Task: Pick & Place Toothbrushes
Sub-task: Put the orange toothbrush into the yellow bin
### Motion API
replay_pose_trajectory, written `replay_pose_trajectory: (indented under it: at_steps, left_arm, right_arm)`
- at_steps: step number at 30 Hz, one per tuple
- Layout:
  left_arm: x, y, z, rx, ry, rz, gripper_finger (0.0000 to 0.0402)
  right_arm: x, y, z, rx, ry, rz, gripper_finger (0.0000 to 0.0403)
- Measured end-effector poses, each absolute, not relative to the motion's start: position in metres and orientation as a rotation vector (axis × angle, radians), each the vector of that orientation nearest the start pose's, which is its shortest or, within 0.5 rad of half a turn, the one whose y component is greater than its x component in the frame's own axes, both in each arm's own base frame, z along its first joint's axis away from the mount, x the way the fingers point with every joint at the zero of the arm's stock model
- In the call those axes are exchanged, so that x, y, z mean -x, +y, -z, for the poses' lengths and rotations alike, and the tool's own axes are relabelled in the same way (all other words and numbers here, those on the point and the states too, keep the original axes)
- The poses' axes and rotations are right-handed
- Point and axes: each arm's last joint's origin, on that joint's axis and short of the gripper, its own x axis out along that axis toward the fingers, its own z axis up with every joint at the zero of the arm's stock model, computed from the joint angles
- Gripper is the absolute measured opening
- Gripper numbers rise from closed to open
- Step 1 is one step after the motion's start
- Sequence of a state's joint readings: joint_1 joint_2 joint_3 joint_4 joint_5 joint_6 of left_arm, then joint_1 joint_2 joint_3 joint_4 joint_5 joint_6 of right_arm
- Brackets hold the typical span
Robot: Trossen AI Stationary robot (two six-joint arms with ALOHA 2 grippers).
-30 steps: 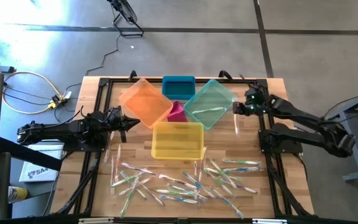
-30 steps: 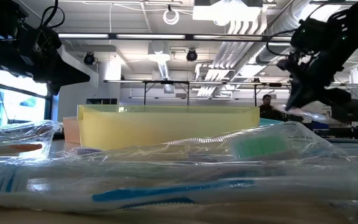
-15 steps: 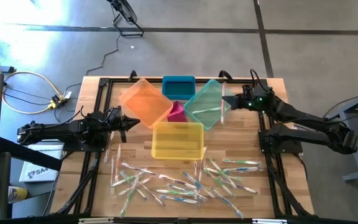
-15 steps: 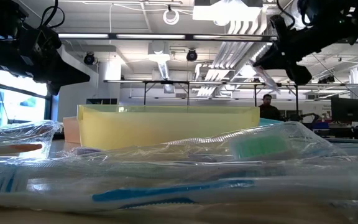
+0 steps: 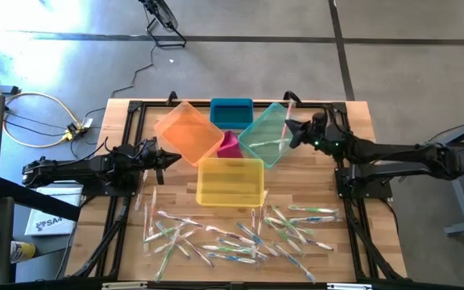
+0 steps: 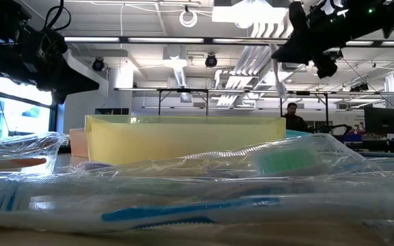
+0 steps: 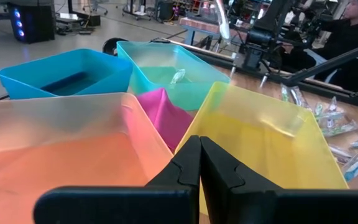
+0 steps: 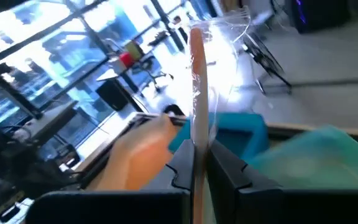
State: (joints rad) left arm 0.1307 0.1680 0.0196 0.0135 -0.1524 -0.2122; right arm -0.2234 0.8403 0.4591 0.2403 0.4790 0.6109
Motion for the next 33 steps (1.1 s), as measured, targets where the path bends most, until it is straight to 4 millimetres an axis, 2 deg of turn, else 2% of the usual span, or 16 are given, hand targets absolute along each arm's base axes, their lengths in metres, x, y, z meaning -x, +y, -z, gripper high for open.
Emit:
replay_pose_trajectory:
  at_steps: [4,13,18,26,33]
  left_arm:
    - [-0.105,0.018,-0.158,0.202,0.105,-0.295,0.0000]
    - [-0.105,0.018,-0.158,0.203,0.106,-0.296,0.0000]
    - [-0.105,0.018,-0.158,0.203,0.106,-0.296,0.0000]
    - [-0.105,0.018,-0.158,0.203,0.106,-0.295,0.0000]
    - [-0.105,0.018,-0.158,0.203,0.105,-0.295,0.0000]
  right_arm:
    - [-0.190,-0.049,-0.250,-0.443,-0.070,0.724,0.0015]
    - [-0.207,-0.050,-0.239,-0.293,0.016,0.737,0.0015]
    - [-0.221,-0.051,-0.251,-0.179,0.063,0.708,0.0015]
    - [-0.244,-0.060,-0.278,-0.022,0.341,0.706,0.0015]
    - [-0.258,-0.076,-0.270,0.060,0.597,0.579,0.0015]
